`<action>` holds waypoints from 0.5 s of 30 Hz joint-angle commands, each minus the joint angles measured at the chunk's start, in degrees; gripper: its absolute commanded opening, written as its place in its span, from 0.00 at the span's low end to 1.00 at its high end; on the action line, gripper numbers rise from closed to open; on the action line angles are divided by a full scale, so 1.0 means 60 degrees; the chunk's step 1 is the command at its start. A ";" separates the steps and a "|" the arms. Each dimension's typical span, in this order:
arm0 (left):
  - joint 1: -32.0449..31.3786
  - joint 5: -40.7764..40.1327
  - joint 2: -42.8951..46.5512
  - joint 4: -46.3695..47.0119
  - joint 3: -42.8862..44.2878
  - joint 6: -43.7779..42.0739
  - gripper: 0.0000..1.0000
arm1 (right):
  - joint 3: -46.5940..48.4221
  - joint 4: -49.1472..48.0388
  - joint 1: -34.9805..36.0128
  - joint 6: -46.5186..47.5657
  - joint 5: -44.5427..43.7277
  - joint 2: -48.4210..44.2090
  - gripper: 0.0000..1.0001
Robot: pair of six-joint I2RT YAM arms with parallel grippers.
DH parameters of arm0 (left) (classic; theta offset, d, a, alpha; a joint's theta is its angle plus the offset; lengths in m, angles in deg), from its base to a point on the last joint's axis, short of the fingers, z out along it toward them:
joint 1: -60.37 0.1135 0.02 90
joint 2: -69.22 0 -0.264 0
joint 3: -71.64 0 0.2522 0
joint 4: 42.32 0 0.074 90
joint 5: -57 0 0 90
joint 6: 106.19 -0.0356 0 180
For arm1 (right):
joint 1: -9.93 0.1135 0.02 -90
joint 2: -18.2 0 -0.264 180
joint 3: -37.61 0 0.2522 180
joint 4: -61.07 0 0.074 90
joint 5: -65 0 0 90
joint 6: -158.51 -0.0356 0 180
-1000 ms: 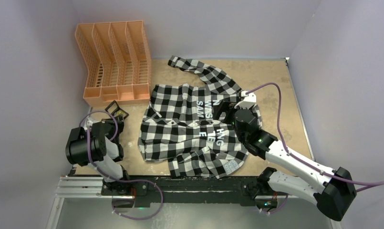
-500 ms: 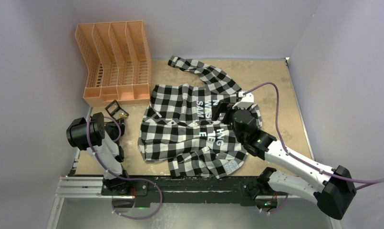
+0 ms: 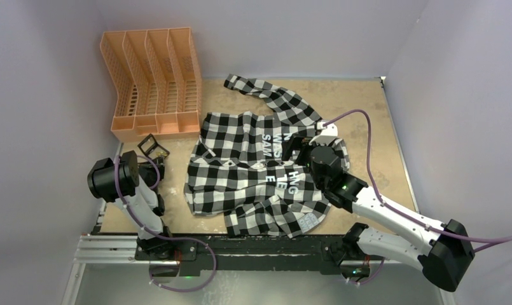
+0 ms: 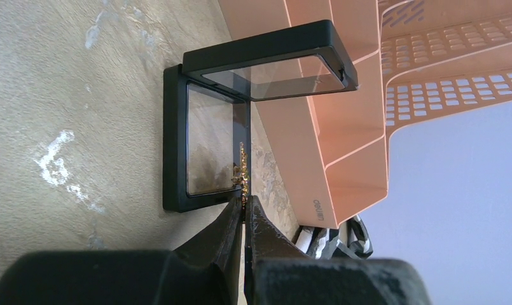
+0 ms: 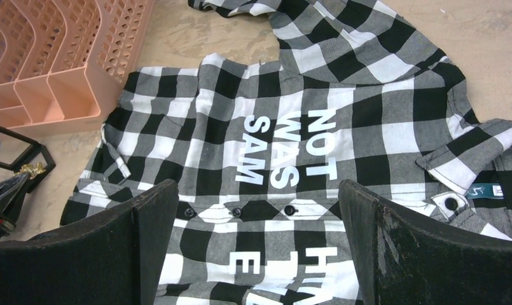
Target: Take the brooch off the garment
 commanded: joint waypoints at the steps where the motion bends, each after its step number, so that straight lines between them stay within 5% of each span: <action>1: 0.0113 -0.0191 0.0118 0.2724 0.0055 0.0036 0.00 | -0.0057 -0.0440 0.0058 0.0168 -0.0218 0.0073 0.98; 15: 0.0115 -0.0496 0.0691 0.2721 0.0001 0.0102 0.00 | -0.0039 -0.0470 0.0096 0.0212 -0.0164 0.0161 0.98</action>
